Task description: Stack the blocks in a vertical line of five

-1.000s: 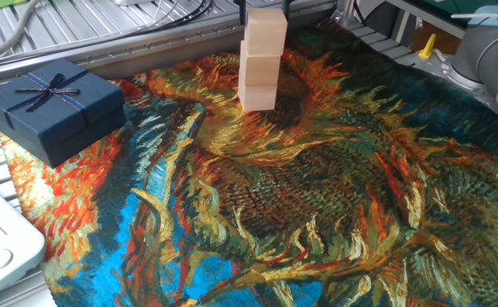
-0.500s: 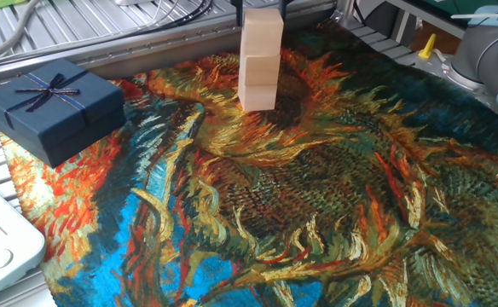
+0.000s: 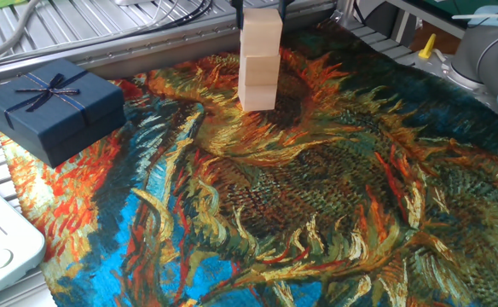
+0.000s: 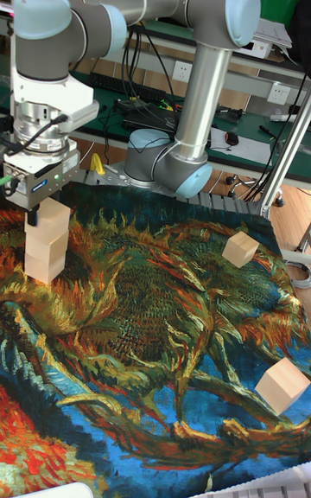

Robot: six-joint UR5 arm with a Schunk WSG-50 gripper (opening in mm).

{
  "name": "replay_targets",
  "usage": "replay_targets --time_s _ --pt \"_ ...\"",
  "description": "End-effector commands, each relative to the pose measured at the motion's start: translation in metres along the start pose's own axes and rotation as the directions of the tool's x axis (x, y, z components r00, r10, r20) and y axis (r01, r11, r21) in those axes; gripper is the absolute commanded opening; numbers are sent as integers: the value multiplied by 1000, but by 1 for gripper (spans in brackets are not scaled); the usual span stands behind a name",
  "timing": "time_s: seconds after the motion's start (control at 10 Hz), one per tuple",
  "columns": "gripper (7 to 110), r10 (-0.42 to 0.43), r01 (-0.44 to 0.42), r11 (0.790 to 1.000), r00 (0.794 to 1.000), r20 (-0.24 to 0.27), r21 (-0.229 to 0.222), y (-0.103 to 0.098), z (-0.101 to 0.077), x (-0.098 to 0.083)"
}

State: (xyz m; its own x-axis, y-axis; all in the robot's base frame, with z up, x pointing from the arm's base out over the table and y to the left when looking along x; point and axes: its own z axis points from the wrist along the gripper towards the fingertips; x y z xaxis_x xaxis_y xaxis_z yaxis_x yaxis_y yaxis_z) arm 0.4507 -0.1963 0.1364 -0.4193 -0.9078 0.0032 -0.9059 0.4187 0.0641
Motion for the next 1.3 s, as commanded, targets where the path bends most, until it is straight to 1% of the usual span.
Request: replay_targets --time_s 0.0,0.3,0.5,0.7,1.0,1.1,1.2 --pt "66 -33 33 999 999 8 -14 5 0 -4" --pt "66 -59 59 998 998 12 -17 6 0 -5" --pt "66 -61 61 998 998 10 -13 5 0 -4" --pt "66 -66 66 998 998 -3 -8 2 0 0" --pt "66 -64 64 998 998 8 -9 1 0 -2" --pt "88 -61 61 998 998 12 -12 2 0 -3" --pt "88 -55 55 998 998 11 -15 2 -1 -2"
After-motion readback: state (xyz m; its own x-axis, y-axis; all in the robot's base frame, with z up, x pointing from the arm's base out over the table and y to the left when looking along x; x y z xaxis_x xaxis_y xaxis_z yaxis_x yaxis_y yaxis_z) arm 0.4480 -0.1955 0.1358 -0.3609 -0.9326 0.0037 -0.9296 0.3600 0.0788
